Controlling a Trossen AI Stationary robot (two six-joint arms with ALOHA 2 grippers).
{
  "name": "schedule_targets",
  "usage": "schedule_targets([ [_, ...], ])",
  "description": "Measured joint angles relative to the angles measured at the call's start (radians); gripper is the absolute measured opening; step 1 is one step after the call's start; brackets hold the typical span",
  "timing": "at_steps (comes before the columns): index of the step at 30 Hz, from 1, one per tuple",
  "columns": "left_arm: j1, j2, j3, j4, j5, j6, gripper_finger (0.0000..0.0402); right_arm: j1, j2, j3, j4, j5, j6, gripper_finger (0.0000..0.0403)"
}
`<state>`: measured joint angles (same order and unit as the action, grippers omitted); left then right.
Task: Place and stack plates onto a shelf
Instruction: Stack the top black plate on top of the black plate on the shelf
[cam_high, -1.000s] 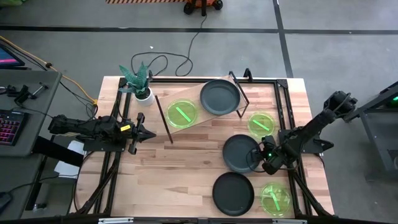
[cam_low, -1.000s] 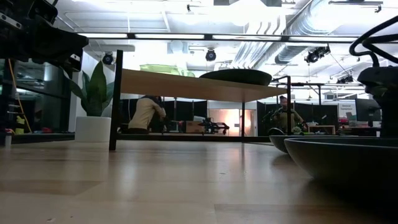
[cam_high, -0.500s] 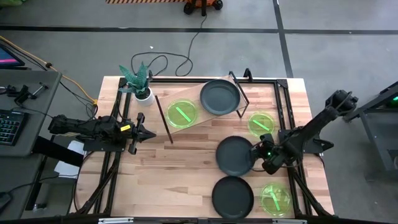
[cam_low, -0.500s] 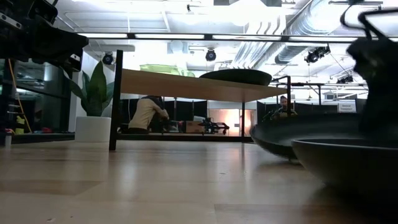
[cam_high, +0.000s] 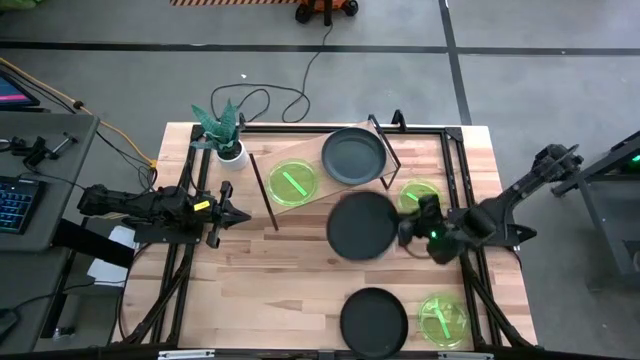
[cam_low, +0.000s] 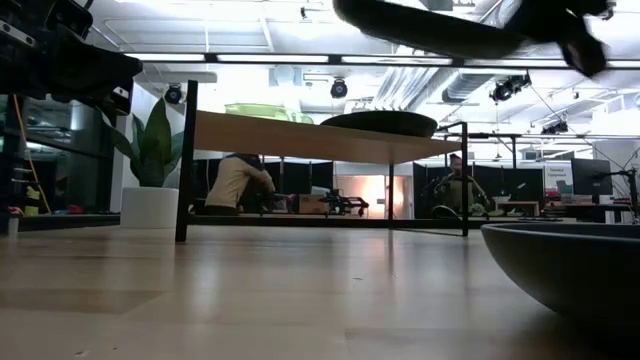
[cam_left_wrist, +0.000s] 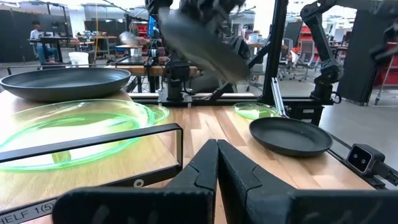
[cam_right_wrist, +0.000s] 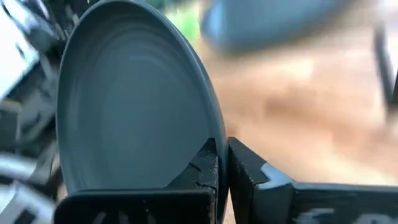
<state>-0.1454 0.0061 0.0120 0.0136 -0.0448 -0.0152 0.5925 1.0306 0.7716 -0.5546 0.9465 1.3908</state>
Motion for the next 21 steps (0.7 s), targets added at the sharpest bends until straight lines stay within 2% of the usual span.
schedule_targets([
  [3, 0.0, 0.0, 0.0, 0.0, 0.0, 0.0, 0.0, -0.097, 0.0, 0.091, -0.001, 0.065, -0.172, 0.0],
  [7, 0.0, 0.0, 0.0, 0.0, 0.0, 0.0, 0.0, -0.263, 0.0, 0.185, 0.001, 0.051, -0.392, 0.0],
  [10, 0.0, 0.0, 0.0, 0.0, 0.0, 0.0, 0.0, -0.4, 0.0, 0.216, 0.001, -0.002, -0.504, 0.0],
  [15, 0.0, 0.0, 0.0, 0.0, 0.0, 0.0, 0.0, -0.614, 0.001, 0.206, 0.042, -0.153, -0.622, 0.0],
  [21, 0.0, 0.0, 0.0, 0.0, 0.0, 0.0, 0.0, -0.777, 0.019, 0.195, 0.151, -0.281, -0.726, 0.0],
])
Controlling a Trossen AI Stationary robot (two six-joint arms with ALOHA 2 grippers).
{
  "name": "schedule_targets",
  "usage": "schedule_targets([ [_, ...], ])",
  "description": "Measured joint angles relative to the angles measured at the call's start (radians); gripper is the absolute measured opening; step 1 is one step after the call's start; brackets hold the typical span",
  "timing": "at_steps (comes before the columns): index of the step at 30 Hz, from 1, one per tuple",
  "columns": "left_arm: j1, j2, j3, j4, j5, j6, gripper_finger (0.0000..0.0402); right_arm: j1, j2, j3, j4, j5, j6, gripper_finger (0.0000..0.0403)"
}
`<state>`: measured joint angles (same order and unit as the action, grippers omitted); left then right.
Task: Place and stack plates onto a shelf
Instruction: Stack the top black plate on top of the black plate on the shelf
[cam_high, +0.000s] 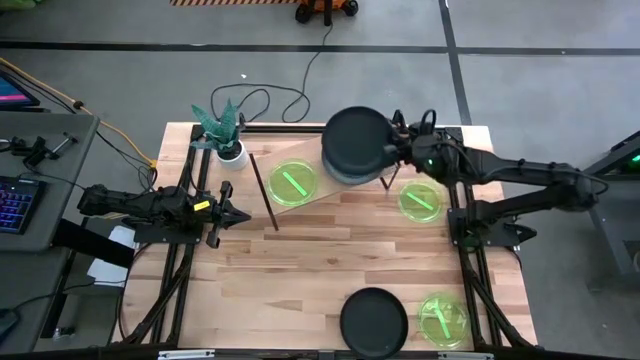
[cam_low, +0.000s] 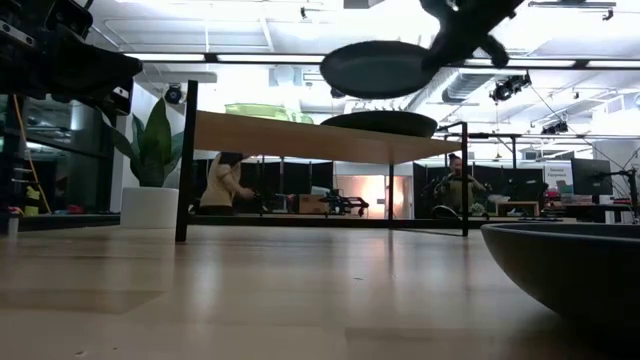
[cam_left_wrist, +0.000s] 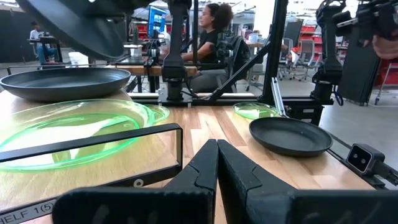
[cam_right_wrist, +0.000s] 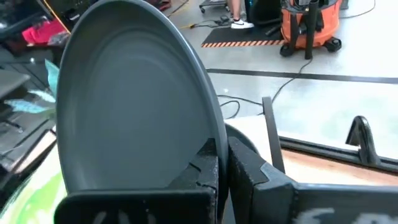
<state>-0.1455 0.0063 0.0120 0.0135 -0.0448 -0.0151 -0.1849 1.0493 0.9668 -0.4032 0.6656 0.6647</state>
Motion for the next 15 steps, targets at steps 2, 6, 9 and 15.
schedule_targets([
  [2, 0.0, 0.0, 0.0, 0.0, 0.0, 0.0, 0.0, -0.041, 0.018, 0.0, 0.026, -0.028, -0.021, 0.0],
  [6, 0.0, 0.0, 0.0, 0.0, 0.0, 0.0, 0.0, -0.114, 0.079, 0.0, 0.044, -0.073, -0.041, 0.0],
  [9, 0.0, 0.0, 0.0, 0.0, 0.0, 0.0, 0.0, -0.158, 0.121, -0.001, 0.063, -0.145, -0.049, 0.0],
  [15, 0.0, 0.0, 0.0, 0.0, 0.0, 0.0, 0.0, -0.203, 0.141, -0.001, 0.088, -0.23, -0.063, 0.0],
])
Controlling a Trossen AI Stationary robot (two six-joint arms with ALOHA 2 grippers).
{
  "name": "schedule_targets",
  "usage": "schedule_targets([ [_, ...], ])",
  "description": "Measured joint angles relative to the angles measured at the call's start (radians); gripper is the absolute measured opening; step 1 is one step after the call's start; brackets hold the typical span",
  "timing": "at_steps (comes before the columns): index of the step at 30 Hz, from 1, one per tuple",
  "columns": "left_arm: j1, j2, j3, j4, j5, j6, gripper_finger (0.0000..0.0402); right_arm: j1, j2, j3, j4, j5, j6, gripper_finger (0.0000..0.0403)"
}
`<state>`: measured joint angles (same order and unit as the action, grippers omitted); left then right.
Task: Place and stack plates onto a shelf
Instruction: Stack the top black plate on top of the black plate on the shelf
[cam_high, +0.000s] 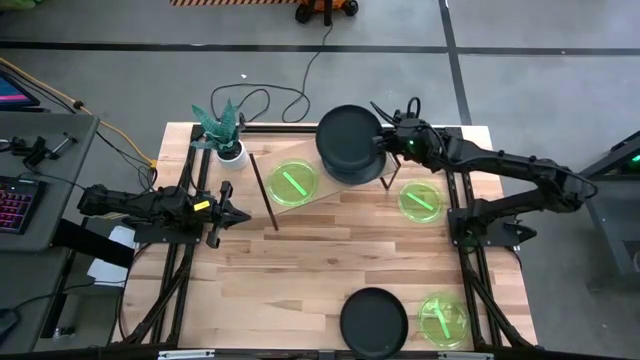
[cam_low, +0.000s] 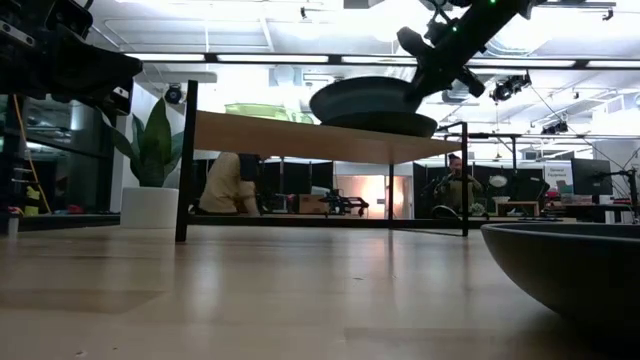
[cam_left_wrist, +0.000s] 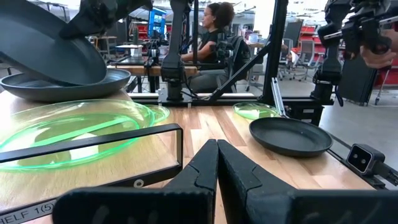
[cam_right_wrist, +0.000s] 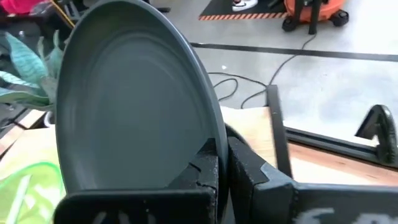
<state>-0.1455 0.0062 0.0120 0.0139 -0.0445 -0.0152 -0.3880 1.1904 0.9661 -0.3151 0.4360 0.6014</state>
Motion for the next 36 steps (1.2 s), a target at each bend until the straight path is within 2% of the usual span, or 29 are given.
schedule_targets([
  [9, 0.0, 0.0, 0.0, 0.0, 0.0, 0.0, 0.0, -0.029, -0.006, 0.0, -0.038, -0.113, 0.0, 0.0],
  [25, 0.0, 0.0, 0.0, 0.0, 0.0, 0.0, 0.0, -0.031, -0.008, 0.001, -0.081, -0.134, -0.007, 0.0003],
  [28, 0.0, 0.0, 0.0, 0.0, 0.0, 0.0, 0.0, -0.031, -0.023, 0.001, -0.11, -0.137, -0.008, 0.0024],
  [36, 0.0, 0.0, 0.0, 0.0, 0.0, 0.0, 0.0, -0.031, -0.125, 0.002, -0.164, -0.125, -0.013, 0.0127],
])
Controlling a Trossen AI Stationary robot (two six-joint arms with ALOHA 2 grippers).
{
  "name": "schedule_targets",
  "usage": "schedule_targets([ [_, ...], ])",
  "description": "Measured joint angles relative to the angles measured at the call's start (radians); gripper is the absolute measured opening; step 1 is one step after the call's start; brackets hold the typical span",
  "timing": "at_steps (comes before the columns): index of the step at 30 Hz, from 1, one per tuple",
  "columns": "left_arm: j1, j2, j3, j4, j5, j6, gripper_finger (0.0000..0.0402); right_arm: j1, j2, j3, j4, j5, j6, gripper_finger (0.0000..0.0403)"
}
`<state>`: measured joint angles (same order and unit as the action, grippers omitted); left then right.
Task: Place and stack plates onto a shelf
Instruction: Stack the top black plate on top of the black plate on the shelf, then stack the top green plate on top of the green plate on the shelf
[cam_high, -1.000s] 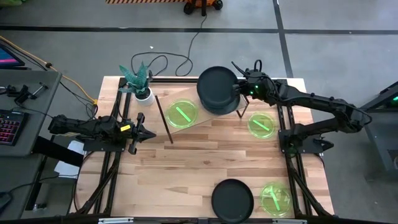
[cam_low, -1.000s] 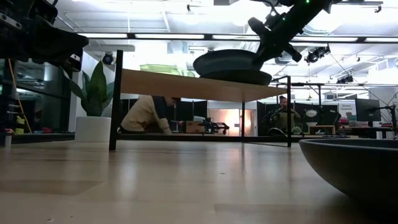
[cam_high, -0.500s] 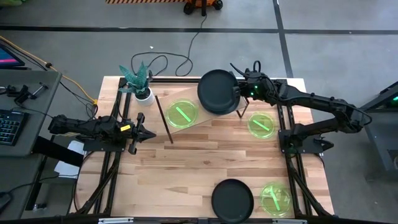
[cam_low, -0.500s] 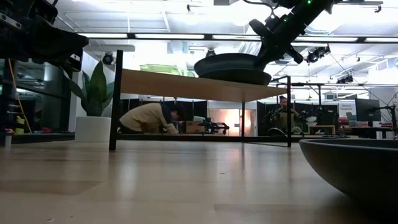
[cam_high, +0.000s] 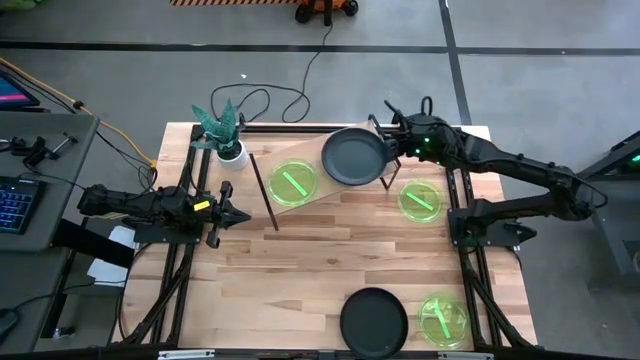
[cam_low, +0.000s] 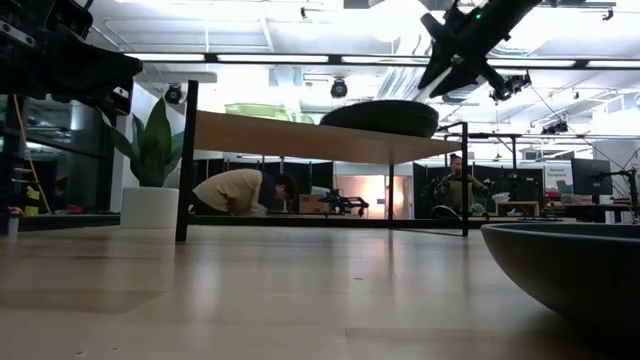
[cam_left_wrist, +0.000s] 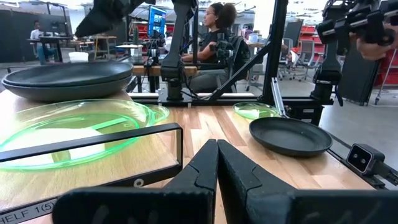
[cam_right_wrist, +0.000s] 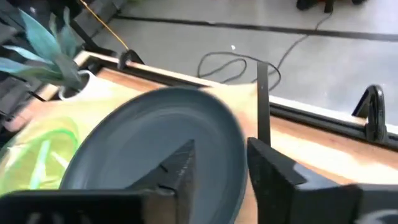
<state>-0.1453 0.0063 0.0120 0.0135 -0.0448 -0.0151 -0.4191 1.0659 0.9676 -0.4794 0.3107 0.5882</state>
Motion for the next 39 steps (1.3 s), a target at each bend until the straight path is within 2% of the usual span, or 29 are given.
schedule_targets([
  [5, 0.0, 0.0, 0.0, 0.0, 0.0, 0.0, 0.0, 0.001, -0.04, 0.0, 0.006, 0.001, -0.014, 0.0166],
  [11, 0.0, 0.0, 0.0, 0.0, 0.0, 0.0, 0.0, 0.022, -0.038, 0.0, 0.008, -0.021, -0.073, 0.0178],
  [19, 0.0, 0.0, 0.0, 0.0, 0.0, 0.0, 0.0, 0.206, -0.029, 0.001, 0.058, -0.074, -0.122, 0.0177],
  [23, 0.0, 0.0, 0.0, 0.0, 0.0, 0.0, 0.0, 0.325, 0.014, 0.001, 0.076, -0.032, -0.126, 0.0159],
  [26, 0.0, 0.0, 0.0, 0.0, 0.0, 0.0, 0.0, 0.416, 0.067, 0.001, 0.127, 0.002, -0.142, 0.013],
  [31, 0.0, 0.0, 0.0, 0.0, 0.0, 0.0, 0.0, 0.584, 0.152, 0.001, 0.197, 0.06, -0.143, 0.0051],
  [34, 0.0, 0.0, 0.0, 0.0, 0.0, 0.0, 0.0, 0.678, 0.177, 0.001, 0.137, 0.067, -0.094, 0.0009],
  [39, 0.0, 0.0, 0.0, 0.0, 0.0, 0.0, 0.0, 0.808, 0.202, 0.001, -0.099, 0.086, 0.199, 0.0039],
])
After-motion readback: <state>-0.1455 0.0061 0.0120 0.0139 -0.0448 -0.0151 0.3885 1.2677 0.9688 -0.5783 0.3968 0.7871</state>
